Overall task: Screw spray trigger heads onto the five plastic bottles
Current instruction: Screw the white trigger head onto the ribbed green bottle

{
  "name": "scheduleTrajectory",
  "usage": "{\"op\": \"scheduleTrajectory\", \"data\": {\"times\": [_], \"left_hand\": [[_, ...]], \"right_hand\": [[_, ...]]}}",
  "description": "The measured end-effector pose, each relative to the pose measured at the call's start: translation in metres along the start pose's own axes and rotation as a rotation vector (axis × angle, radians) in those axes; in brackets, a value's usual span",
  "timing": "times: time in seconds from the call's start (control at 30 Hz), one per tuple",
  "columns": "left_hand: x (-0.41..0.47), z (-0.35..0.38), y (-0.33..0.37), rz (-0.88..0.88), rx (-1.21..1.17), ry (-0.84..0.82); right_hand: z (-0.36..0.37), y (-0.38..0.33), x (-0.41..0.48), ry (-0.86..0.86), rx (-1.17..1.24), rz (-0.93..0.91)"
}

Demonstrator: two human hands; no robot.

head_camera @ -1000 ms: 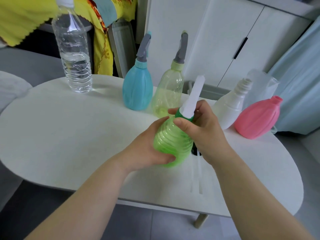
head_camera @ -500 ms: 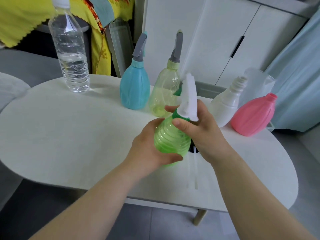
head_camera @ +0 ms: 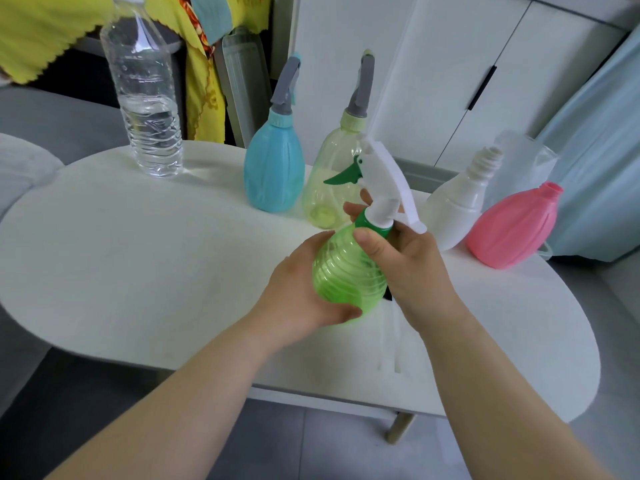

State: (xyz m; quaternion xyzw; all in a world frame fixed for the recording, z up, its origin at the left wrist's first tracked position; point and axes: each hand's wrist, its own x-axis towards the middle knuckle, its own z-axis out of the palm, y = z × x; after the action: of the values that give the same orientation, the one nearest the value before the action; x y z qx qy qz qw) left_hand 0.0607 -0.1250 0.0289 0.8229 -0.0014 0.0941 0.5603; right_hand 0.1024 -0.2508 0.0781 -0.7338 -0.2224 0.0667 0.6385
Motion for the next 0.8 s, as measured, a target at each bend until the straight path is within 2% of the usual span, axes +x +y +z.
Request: {"op": "scheduleTrajectory", "data": {"times": [0.13,0.27,0.43,0.5,0.67,0.8], "left_hand": [[0.000,0.000,0.000,0.038,-0.003,-0.004],[0.001,-0.001,0.001,0.026,-0.009,-0.011],[0.002,0.000,0.001,0.018,0.024,0.002],[0.002,0.000,0.001,0.023,0.035,0.002],[0.003,0.001,-0.001,0.019,0.047,0.000],[0.004,0.001,0.000,0.014,0.043,-0.013]], "right_hand": [[0.003,-0.002,-0.006,-0.004,-0.111,-0.015],[-0.003,-0.005,-0.008,-0.044,-0.095,0.000],[0.004,-0.003,-0.002,0.222,-0.162,-0.045],[0.009,-0.004,0.002,0.271,-0.169,-0.056],[0.006,-0.003,-0.006,0.093,-0.113,-0.015],[0.003,-0.003,-0.008,0.143,-0.045,-0.033]]}}
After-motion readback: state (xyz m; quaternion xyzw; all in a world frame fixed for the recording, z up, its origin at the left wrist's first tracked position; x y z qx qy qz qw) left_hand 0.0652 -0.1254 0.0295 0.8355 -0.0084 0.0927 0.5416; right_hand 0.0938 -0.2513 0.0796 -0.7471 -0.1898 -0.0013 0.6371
